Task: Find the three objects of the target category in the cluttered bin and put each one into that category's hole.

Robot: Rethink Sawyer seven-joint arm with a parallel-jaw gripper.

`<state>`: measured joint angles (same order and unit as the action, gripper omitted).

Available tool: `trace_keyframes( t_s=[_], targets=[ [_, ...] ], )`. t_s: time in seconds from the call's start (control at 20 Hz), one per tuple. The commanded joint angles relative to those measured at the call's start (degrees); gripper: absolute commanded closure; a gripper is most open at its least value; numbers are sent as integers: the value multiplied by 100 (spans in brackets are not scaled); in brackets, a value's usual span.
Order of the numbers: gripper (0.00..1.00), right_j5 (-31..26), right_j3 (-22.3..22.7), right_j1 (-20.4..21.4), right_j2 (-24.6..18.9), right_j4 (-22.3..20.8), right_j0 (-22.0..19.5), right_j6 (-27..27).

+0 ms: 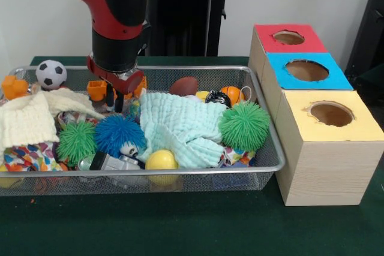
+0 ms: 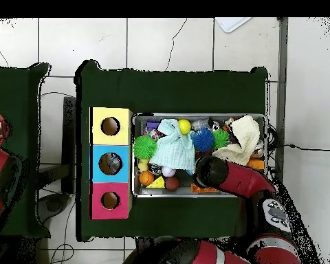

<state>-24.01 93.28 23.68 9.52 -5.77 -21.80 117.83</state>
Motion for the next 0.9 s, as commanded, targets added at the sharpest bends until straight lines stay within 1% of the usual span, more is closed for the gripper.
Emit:
trace_keyframes(
  t_s=[0.05, 0.7, 0.9],
  targets=[
    [100, -526, -147, -400, -210, 116, 8, 535],
    [100, -734, -187, -391, -252, 168, -57, 461],
    [100, -655, -198, -413, -222, 144, -48, 477]
  ],
)
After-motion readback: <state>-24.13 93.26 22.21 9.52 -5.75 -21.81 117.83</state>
